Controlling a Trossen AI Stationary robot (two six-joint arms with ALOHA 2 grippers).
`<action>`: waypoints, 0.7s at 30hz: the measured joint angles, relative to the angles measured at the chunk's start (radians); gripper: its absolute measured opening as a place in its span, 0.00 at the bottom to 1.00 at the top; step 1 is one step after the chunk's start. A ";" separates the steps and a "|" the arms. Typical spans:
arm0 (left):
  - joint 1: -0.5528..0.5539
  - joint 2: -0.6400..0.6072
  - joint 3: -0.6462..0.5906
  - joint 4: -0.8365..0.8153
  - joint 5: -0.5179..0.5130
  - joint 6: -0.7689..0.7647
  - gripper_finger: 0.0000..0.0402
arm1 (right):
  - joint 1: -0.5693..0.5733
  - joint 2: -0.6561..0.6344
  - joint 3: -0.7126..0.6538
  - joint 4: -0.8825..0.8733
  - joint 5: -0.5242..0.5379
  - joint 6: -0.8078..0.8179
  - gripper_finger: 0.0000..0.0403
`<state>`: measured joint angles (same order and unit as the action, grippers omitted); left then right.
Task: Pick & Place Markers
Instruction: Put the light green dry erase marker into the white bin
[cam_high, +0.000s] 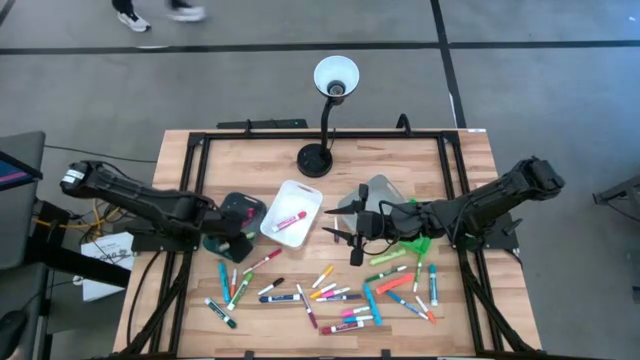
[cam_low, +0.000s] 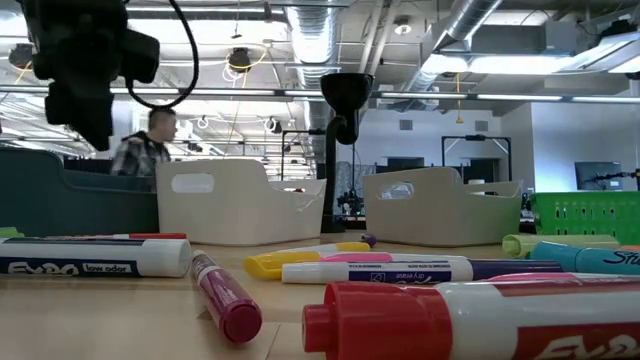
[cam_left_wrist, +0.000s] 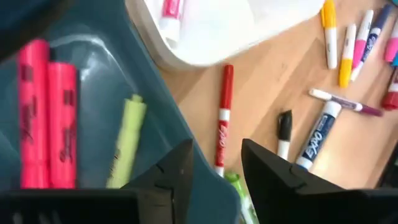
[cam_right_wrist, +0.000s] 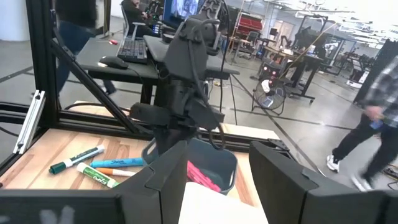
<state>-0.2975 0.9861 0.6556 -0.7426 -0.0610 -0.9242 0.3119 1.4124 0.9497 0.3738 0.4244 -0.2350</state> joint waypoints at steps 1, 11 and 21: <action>-0.022 0.005 0.000 0.002 0.017 -0.020 0.33 | 0.000 0.000 0.000 -0.001 0.000 0.000 0.41; -0.218 0.036 0.000 0.086 0.083 -0.293 0.33 | 0.000 0.000 0.000 -0.030 -0.001 0.035 0.40; -0.412 0.154 0.000 0.153 0.083 -0.543 0.33 | 0.000 0.000 0.000 -0.054 -0.001 0.052 0.39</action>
<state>-0.7091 1.1397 0.6552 -0.5894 0.0215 -1.4677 0.3119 1.4128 0.9497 0.3200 0.4232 -0.1825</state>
